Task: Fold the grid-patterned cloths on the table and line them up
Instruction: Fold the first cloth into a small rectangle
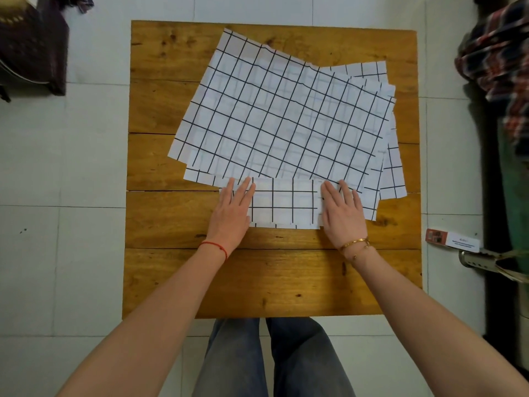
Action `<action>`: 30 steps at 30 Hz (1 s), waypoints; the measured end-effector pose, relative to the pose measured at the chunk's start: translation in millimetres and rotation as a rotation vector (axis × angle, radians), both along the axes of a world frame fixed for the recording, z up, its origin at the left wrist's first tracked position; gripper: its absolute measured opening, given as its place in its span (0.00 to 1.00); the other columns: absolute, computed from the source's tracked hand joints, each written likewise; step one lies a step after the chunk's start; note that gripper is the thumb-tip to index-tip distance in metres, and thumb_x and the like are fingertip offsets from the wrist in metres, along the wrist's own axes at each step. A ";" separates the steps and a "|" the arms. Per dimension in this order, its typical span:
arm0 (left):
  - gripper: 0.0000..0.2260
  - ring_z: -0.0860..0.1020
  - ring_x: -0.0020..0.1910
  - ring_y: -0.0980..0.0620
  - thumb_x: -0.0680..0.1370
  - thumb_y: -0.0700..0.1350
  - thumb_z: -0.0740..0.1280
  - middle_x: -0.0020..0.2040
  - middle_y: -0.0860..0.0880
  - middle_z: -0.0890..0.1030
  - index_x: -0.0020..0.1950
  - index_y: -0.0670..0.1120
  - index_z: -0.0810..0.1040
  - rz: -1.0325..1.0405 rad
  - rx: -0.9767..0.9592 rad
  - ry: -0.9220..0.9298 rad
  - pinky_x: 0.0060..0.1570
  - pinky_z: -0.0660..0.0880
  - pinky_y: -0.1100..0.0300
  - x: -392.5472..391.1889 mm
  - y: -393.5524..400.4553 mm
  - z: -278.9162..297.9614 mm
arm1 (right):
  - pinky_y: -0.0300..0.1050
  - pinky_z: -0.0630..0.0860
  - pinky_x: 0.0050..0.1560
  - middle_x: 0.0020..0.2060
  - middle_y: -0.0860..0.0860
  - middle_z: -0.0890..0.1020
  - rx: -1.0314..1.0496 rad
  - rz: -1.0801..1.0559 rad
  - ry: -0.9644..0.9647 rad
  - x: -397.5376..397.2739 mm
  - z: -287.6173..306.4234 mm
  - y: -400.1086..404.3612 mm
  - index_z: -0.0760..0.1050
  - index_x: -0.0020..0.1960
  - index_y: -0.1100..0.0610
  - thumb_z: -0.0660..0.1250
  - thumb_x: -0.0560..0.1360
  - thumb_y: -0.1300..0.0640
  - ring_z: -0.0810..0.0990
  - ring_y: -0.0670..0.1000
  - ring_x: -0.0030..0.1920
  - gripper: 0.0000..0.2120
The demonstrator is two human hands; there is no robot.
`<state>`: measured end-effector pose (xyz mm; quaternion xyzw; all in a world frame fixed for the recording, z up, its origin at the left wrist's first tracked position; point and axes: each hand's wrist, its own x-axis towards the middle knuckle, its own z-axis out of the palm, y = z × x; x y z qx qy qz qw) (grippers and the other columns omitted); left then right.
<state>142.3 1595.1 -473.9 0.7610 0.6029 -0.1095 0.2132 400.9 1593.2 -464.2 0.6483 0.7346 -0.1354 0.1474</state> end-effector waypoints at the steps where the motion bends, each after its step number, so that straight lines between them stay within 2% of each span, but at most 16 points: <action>1: 0.33 0.40 0.78 0.44 0.81 0.45 0.60 0.80 0.49 0.43 0.79 0.48 0.43 -0.008 0.016 0.007 0.74 0.40 0.49 -0.3 -1.5 -0.5 | 0.59 0.57 0.73 0.72 0.54 0.67 0.015 -0.004 0.013 -1.0 0.7 0.0 0.61 0.74 0.59 0.50 0.77 0.53 0.59 0.59 0.74 0.26; 3: 0.32 0.41 0.78 0.46 0.81 0.44 0.59 0.80 0.48 0.44 0.79 0.47 0.43 -0.009 0.060 0.001 0.75 0.41 0.49 -0.8 -7.6 1.5 | 0.58 0.56 0.74 0.72 0.54 0.67 0.038 0.011 0.050 -6.3 3.1 -0.6 0.62 0.74 0.58 0.47 0.76 0.52 0.59 0.58 0.74 0.27; 6: 0.29 0.42 0.78 0.48 0.82 0.42 0.57 0.79 0.46 0.46 0.79 0.45 0.45 -0.024 0.094 -0.031 0.74 0.41 0.50 -1.9 -28.4 6.3 | 0.56 0.54 0.75 0.73 0.53 0.65 0.041 0.100 0.111 -20.9 8.2 -6.5 0.61 0.74 0.57 0.52 0.77 0.54 0.58 0.57 0.75 0.26; 10: 0.31 0.47 0.78 0.48 0.80 0.41 0.62 0.79 0.45 0.50 0.78 0.44 0.50 -0.060 0.062 -0.035 0.75 0.46 0.49 -7.1 -67.5 8.4 | 0.55 0.54 0.75 0.72 0.53 0.66 -0.016 0.261 0.209 -51.9 14.4 -20.9 0.62 0.74 0.56 0.53 0.75 0.55 0.60 0.56 0.74 0.26; 13: 0.31 0.50 0.78 0.48 0.79 0.41 0.63 0.79 0.45 0.53 0.78 0.43 0.52 -0.036 0.016 -0.038 0.75 0.49 0.49 -5.8 -85.7 7.9 | 0.55 0.56 0.74 0.72 0.52 0.67 -0.073 0.371 0.208 -74.1 7.9 -34.6 0.63 0.73 0.57 0.54 0.75 0.55 0.61 0.55 0.74 0.26; 16: 0.29 0.45 0.78 0.50 0.82 0.44 0.59 0.79 0.46 0.49 0.78 0.45 0.47 0.017 -0.020 -0.045 0.75 0.44 0.50 -0.6 -91.9 6.9 | 0.57 0.59 0.73 0.73 0.53 0.66 -0.108 0.370 0.186 -85.2 -0.1 -44.3 0.62 0.74 0.57 0.58 0.77 0.55 0.60 0.56 0.74 0.25; 19: 0.27 0.41 0.78 0.51 0.83 0.45 0.54 0.80 0.48 0.45 0.78 0.46 0.44 0.071 -0.050 -0.052 0.76 0.42 0.51 3.2 -92.7 6.6 | 0.56 0.56 0.74 0.75 0.52 0.61 -0.119 0.386 0.151 -80.9 -3.5 -49.6 0.58 0.75 0.57 0.56 0.78 0.54 0.58 0.56 0.75 0.26; 22: 0.27 0.42 0.78 0.52 0.83 0.46 0.54 0.80 0.50 0.47 0.79 0.48 0.46 0.116 -0.048 -0.064 0.77 0.43 0.51 5.7 -89.8 8.4 | 0.55 0.52 0.75 0.76 0.51 0.58 -0.121 0.380 0.135 -61.9 -3.2 -53.9 0.55 0.76 0.56 0.55 0.79 0.54 0.56 0.54 0.76 0.27; 25: 0.26 0.44 0.78 0.51 0.83 0.45 0.55 0.79 0.50 0.50 0.79 0.48 0.49 0.115 -0.030 -0.061 0.76 0.42 0.52 6.1 -86.2 10.9 | 0.54 0.50 0.74 0.75 0.51 0.61 -0.104 0.327 0.122 -28.6 -1.3 -60.8 0.57 0.76 0.55 0.56 0.77 0.54 0.59 0.54 0.75 0.27; 28: 0.25 0.44 0.78 0.50 0.82 0.44 0.55 0.79 0.50 0.51 0.78 0.48 0.50 0.104 -0.014 -0.060 0.76 0.40 0.52 4.4 -85.1 11.9 | 0.53 0.54 0.72 0.72 0.52 0.67 -0.063 0.263 0.106 5.7 0.5 -70.2 0.63 0.73 0.56 0.58 0.76 0.54 0.65 0.54 0.72 0.26; 30: 0.25 0.46 0.78 0.50 0.82 0.43 0.55 0.79 0.50 0.53 0.78 0.48 0.52 0.101 -0.001 -0.068 0.75 0.39 0.52 4.7 -84.9 10.9 | 0.52 0.56 0.71 0.69 0.52 0.71 -0.034 0.245 0.123 16.7 1.3 -73.4 0.67 0.71 0.57 0.55 0.76 0.53 0.69 0.54 0.69 0.24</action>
